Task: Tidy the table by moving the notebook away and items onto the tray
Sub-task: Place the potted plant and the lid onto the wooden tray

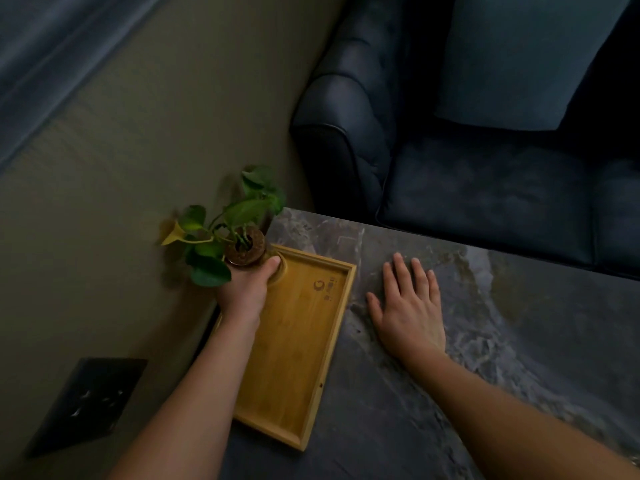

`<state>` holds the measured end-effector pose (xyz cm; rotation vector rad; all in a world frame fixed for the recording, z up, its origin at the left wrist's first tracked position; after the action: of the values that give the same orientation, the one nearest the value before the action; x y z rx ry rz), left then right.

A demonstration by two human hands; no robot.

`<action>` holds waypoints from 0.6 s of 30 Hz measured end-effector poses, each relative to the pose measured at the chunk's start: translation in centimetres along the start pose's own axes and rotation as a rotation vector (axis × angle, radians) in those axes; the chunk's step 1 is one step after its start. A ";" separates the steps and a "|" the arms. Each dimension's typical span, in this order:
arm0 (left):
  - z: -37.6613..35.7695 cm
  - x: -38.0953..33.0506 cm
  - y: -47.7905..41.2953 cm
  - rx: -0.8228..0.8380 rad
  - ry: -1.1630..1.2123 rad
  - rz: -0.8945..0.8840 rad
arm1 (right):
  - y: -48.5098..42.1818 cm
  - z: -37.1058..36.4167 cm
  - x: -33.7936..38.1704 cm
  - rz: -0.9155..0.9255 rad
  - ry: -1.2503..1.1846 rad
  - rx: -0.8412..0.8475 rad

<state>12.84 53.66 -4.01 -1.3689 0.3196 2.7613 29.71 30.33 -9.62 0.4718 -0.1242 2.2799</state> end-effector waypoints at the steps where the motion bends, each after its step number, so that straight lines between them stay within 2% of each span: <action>1: 0.0 0.1 -0.1 -0.002 0.004 -0.001 | 0.0 0.0 0.0 0.000 0.003 0.001; 18: 0.2 0.9 0.2 0.023 -0.085 -0.047 | 0.0 -0.2 0.0 0.004 0.011 -0.030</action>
<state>12.15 53.46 -4.54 -1.2336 0.3097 2.7585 29.68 30.33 -9.79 0.4434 -0.1537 2.2811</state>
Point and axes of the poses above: each hand's wrist, its own y-axis away from the middle knuckle, its own z-axis out of the back of the hand, x = y × z, the point moved 6 cm from there along -y, towards the middle knuckle, and after that the axes turned 9 degrees about -y, right-handed, at the moved point
